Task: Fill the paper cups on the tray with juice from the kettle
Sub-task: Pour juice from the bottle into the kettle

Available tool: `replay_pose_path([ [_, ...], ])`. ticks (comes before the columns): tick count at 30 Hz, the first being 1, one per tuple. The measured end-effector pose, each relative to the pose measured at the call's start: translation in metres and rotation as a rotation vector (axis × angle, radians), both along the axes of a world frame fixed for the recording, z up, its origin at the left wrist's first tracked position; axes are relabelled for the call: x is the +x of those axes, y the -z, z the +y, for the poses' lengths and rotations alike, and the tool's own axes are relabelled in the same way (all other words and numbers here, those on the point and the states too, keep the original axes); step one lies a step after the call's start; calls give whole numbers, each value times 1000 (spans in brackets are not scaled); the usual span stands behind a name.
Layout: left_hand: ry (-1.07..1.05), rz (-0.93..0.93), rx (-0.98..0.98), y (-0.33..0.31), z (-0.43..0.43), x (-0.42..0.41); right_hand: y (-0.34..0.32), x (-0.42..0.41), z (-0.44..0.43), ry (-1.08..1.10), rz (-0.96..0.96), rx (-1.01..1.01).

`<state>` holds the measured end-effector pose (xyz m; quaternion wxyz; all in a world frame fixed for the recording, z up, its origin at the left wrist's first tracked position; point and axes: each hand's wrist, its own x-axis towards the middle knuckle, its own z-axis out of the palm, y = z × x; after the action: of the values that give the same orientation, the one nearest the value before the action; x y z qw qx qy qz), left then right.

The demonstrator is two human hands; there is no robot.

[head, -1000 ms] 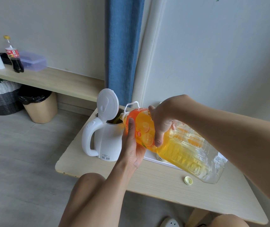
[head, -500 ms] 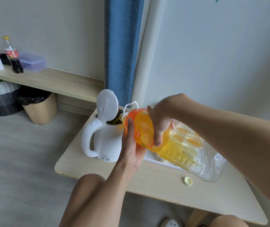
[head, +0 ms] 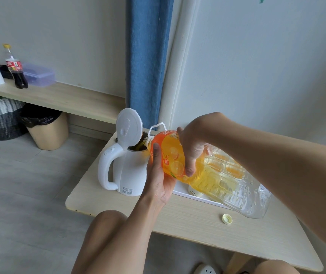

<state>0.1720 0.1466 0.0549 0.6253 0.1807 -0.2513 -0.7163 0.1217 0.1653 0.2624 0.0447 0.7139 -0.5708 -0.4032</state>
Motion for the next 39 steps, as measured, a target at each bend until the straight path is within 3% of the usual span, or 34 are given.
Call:
replay_pose_path([
  [39, -11, 15, -24, -11, 6, 0, -5, 7, -3, -77, 106, -48],
])
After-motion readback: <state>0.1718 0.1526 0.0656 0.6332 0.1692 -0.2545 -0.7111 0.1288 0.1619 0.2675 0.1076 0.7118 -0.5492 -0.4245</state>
